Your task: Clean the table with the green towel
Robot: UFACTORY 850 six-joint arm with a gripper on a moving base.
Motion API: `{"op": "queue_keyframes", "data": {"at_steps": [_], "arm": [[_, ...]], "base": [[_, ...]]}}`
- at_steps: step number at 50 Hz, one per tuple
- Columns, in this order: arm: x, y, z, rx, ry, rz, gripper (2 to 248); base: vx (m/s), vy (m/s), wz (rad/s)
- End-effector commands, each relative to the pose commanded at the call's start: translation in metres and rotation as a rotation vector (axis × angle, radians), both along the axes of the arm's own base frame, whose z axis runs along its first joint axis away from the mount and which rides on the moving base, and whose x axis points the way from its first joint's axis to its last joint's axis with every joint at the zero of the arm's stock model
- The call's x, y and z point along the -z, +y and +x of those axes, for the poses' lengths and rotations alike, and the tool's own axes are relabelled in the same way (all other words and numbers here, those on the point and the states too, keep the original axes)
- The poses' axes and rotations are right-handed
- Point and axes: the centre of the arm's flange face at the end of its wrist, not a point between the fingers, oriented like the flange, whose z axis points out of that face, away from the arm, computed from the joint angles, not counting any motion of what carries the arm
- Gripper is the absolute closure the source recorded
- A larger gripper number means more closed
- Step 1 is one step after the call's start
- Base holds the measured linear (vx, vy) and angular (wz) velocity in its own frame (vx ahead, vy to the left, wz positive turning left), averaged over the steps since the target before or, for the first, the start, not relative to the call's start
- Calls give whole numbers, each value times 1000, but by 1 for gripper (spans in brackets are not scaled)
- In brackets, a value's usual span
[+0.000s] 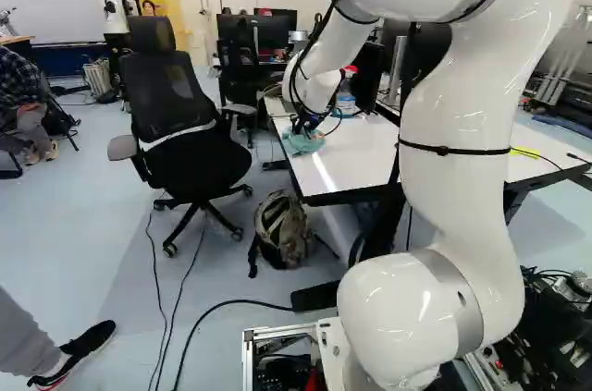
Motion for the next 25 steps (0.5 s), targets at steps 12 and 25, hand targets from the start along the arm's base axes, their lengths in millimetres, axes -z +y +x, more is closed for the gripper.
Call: {"op": "queue_keyframes", "data": {"at_steps": [12,25], "arm": [[1,0,-2,-1,28,-1,199],[2,0,-3,-1,39,-2,199]], "base": [[0,0,0],[0,0,0]]}}
